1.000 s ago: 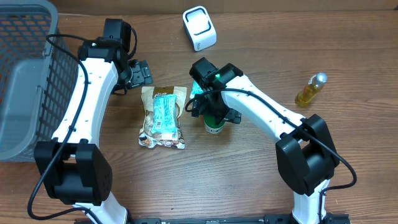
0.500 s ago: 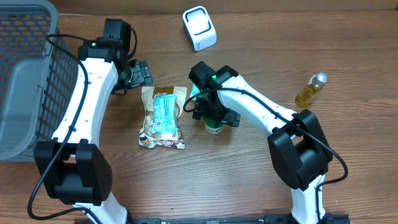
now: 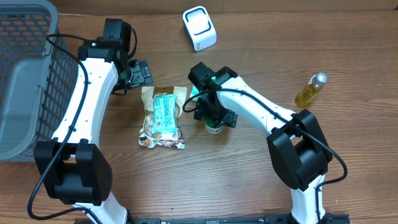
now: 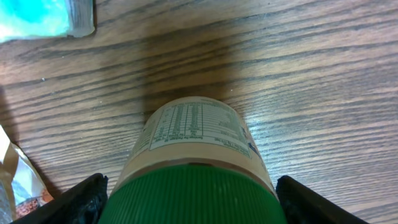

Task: Scan the item barcode
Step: 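Lower the right gripper onto the green-lidded jar and grasp it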

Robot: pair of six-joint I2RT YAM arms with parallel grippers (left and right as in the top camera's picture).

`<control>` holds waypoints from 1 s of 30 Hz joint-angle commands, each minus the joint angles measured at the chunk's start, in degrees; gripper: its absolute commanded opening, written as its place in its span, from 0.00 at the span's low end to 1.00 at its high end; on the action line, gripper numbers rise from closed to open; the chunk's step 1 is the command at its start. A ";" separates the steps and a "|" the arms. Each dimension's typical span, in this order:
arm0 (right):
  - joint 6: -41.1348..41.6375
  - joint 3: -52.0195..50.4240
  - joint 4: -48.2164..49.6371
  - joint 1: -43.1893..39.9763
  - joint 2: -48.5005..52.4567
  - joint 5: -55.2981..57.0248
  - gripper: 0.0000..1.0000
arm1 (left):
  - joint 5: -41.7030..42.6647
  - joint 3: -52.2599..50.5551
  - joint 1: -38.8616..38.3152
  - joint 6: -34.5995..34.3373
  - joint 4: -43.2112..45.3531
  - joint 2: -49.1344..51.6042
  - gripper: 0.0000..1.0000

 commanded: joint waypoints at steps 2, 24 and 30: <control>0.33 -0.55 0.24 0.26 0.00 -0.13 0.82 | -0.50 0.81 -0.39 0.85 0.24 -0.79 1.00; 0.33 -0.55 1.79 0.26 0.00 -2.10 0.84 | -0.50 0.81 -0.39 0.85 0.24 -0.79 1.00; 0.33 -0.55 1.68 0.17 0.00 -3.02 0.72 | -0.50 0.81 -0.44 0.85 0.24 -0.79 0.99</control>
